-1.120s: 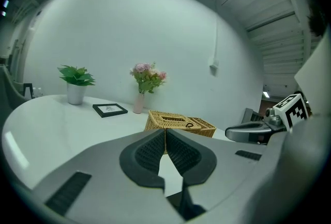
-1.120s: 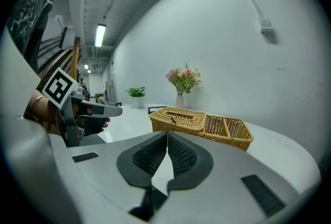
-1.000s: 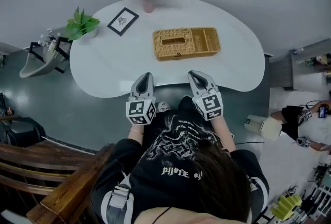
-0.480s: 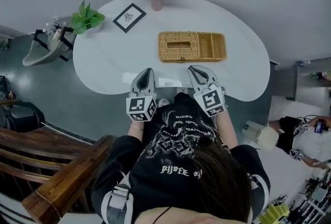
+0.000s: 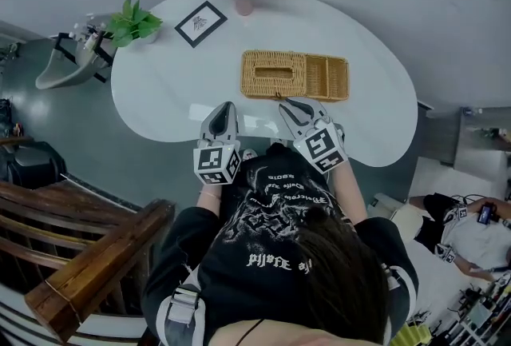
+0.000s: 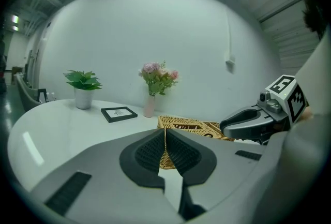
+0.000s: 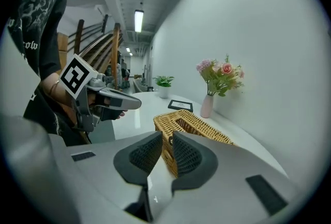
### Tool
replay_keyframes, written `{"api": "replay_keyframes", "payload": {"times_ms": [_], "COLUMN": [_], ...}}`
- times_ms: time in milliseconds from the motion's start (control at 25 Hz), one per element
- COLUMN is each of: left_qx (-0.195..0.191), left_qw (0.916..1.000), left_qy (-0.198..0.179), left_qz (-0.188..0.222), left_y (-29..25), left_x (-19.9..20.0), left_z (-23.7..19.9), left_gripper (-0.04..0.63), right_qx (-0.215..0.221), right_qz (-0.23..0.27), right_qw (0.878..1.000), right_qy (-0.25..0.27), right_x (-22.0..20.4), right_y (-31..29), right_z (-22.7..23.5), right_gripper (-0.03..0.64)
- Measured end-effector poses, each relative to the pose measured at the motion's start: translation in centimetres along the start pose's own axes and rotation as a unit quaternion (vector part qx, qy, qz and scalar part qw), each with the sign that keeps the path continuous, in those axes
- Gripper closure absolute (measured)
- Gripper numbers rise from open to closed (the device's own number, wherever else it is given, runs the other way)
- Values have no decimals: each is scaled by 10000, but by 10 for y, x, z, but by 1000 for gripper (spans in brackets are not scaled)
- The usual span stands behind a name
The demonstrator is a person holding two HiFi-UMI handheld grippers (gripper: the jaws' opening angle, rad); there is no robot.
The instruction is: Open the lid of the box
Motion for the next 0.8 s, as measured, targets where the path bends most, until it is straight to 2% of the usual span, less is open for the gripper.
{"api": "replay_keyframes", "payload": {"times_ms": [200,400,800], "left_qx": [157,293,568], "left_qw": [9999,9995,9978], "left_qy": [26,140,349], "left_qz": [41,5,-30], "left_y": [-11,-24,-40], "left_x": [2,0,-9], "left_z": [1,5,14], "left_gripper": [571,571,571], "right_qx": [199,755,1262], "right_qz": [-121,-295,-648], "right_qw": [9995,9967,9887], "right_qy": [198,43,485], "right_x": [-2,-4,-15], "right_y": [-9,-21,-39], "right_z": [9,12,17], "right_gripper": [535,506,506]}}
Point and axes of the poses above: the fingertips, and each gripper's own axes: y backward along the fingers, z to its right, x out of its top, the point moved 4 cm from there along y, backward along the fingers, and after that the axes turned 11 degrees about y, right-handed, at the moved point
